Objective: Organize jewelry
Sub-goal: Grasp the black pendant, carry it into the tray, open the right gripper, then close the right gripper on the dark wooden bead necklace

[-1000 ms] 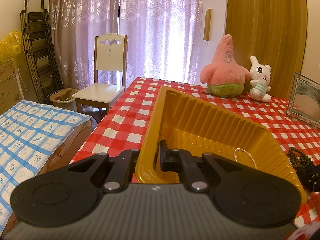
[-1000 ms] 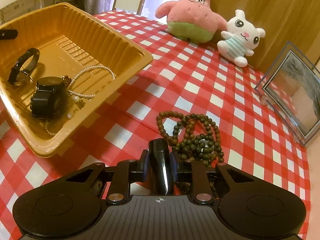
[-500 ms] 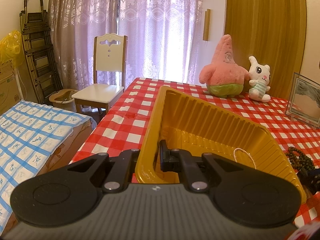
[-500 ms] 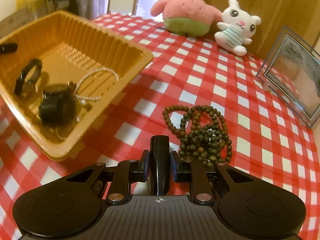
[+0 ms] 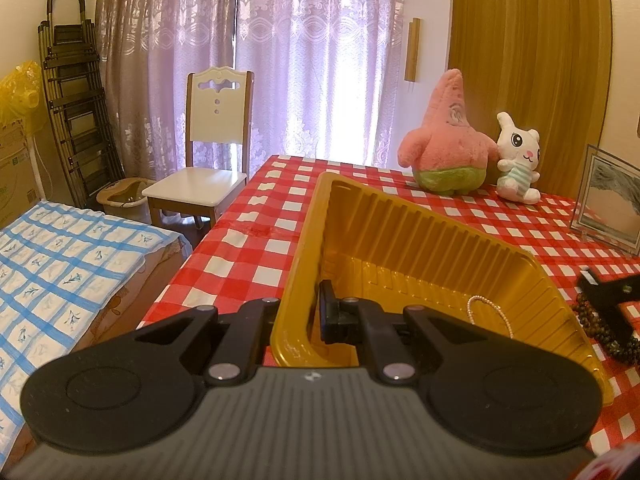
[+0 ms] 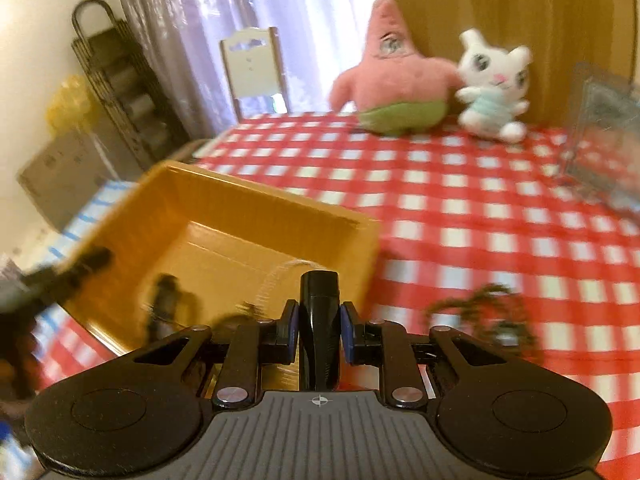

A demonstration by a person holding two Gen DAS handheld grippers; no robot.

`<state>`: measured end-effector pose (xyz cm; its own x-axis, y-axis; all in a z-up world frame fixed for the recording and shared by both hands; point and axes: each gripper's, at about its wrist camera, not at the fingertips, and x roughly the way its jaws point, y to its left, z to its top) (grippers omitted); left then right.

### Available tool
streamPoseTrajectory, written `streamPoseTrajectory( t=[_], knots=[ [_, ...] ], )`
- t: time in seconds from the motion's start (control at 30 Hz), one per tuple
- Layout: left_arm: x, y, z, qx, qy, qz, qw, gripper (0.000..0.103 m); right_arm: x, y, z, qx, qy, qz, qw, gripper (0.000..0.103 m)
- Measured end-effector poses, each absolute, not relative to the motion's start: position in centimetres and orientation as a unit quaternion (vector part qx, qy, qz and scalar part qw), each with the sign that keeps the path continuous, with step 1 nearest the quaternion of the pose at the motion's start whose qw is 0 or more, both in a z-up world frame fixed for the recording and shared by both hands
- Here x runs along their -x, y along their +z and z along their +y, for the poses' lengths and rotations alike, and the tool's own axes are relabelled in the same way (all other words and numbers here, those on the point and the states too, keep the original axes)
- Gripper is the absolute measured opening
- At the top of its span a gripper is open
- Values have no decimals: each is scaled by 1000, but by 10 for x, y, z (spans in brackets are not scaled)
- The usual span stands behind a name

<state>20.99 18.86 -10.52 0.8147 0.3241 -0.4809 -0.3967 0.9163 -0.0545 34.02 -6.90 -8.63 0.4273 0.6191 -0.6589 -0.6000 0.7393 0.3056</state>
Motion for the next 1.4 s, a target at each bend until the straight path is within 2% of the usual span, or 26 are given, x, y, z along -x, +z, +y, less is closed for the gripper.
streamPoseTrajectory(
  t=[0.37,0.57,0.67,0.7,0.73,1.1,1.4],
  knots=[
    [-212,-105,191,83,184,235,951,7,-353,-116,6,-58,392,461,794,22],
    [-212,-105,192,84,181,234,952,7,-350,-115,15,-65,402,442,799,22],
    [-213,-105,193,84,179,236,951,7,-345,-110,10,-71,403,426,807,30],
    [-213,-105,193,82,179,236,952,7,-343,-108,7,-71,402,420,810,38],
    [-213,-105,193,82,178,236,952,7,-341,-106,4,-74,401,415,813,40],
    [-213,-105,193,85,179,237,951,7,-307,-99,-82,-54,333,398,853,41],
    [-212,-105,194,83,179,238,951,7,-294,-117,-178,-62,207,429,877,41]
  ],
)
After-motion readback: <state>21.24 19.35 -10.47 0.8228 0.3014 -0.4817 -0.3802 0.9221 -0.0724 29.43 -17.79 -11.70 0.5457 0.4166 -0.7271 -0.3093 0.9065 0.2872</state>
